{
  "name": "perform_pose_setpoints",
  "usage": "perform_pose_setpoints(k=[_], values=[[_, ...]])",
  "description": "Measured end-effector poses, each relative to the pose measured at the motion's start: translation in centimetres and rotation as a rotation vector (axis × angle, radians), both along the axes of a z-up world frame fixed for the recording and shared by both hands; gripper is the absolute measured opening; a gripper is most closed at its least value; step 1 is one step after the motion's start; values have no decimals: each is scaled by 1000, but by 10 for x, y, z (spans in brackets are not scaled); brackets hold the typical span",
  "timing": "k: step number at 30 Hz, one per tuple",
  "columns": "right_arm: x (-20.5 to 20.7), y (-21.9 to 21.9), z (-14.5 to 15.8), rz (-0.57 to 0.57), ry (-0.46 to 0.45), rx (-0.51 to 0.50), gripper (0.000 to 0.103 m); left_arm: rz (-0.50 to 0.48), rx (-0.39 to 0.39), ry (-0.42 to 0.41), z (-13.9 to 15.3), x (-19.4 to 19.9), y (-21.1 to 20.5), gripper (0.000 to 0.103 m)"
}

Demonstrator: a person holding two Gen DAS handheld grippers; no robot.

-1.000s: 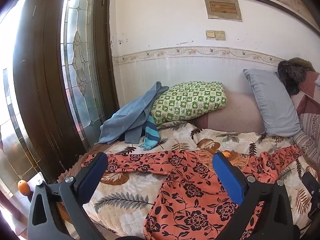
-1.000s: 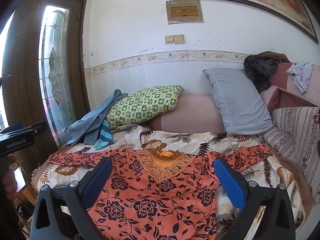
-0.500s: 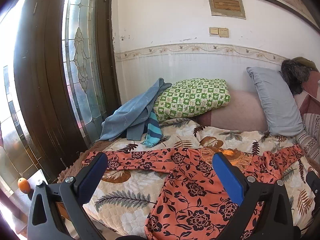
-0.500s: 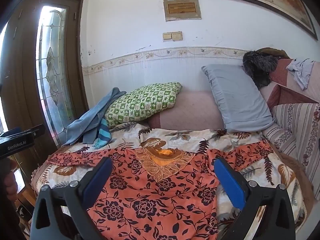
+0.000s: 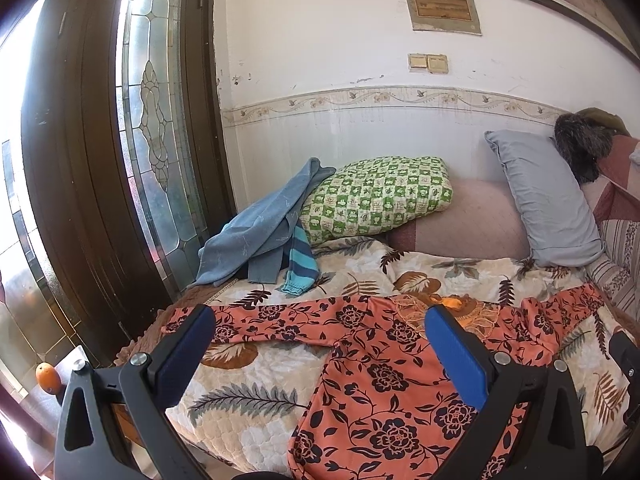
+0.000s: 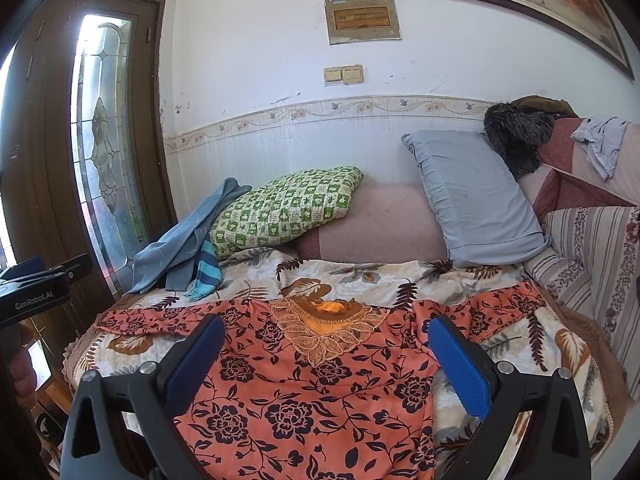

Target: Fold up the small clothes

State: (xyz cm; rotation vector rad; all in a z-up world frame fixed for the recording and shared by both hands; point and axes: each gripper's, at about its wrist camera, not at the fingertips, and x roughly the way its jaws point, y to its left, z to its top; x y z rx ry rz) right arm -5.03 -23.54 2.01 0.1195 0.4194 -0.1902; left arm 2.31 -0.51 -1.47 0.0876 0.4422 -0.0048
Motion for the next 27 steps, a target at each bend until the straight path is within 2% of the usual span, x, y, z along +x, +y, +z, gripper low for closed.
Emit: perform_pose_setpoints(k=[27], values=[[4, -3, -7, 4, 18, 12, 103, -16, 11, 23, -7, 6, -2, 103]])
